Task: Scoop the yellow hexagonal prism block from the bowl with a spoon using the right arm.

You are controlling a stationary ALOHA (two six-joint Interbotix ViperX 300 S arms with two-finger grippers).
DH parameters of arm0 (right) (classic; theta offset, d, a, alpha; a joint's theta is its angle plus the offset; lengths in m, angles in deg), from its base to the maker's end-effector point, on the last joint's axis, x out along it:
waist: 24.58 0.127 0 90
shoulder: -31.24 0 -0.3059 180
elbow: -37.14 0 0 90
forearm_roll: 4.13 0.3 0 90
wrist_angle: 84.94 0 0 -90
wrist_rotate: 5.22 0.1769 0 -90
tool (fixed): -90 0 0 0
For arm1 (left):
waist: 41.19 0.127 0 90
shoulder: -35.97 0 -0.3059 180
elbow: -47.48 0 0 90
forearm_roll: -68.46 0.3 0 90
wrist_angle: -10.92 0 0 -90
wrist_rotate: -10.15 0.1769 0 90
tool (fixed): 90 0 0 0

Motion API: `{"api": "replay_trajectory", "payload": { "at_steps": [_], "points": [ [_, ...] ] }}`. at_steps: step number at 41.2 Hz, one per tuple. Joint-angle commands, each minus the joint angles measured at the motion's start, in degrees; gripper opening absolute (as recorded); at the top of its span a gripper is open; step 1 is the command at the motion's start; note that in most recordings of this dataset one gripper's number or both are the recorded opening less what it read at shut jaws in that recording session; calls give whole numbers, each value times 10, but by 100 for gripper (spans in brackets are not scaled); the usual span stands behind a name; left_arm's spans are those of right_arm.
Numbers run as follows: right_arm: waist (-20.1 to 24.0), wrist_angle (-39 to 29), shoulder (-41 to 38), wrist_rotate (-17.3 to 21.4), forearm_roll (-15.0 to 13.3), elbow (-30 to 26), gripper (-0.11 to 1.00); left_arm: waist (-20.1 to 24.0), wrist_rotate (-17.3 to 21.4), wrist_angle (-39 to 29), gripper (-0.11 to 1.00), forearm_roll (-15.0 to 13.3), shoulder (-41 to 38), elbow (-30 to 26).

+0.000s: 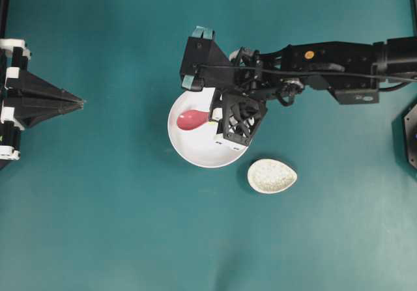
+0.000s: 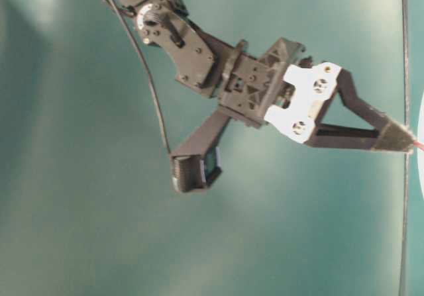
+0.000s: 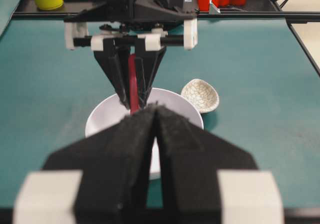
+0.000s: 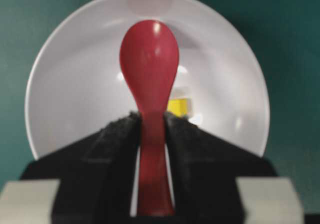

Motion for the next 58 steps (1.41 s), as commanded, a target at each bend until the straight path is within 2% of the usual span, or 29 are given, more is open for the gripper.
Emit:
{"api": "replay_trajectory", "payload": {
  "at_steps": [1, 16, 25, 35, 42, 53, 58],
  "points": [
    [2, 5, 30, -1, -2, -14, 24, 1, 0, 3, 1, 2, -4, -9],
    [2, -16, 83, 0, -2, -5, 24, 1, -1, -2, 1, 2, -11, -4],
    [2, -80, 99, 2, -1, 5, 24, 1, 0, -3, 1, 2, -12, -4],
    [1, -180, 98, -7, -3, 4, 24, 1, 1, -2, 1, 2, -11, -4],
    [2, -230, 94, -7, -26, -3, 24, 0, 1, 1, 1, 3, -11, -4],
    [1, -233, 75, -10, -58, -26, 24, 1, 2, 6, 1, 6, -11, -4],
    [1, -235, 62, -11, -59, -36, 24, 0, 5, 8, 1, 7, -11, -4]
  ]
}}
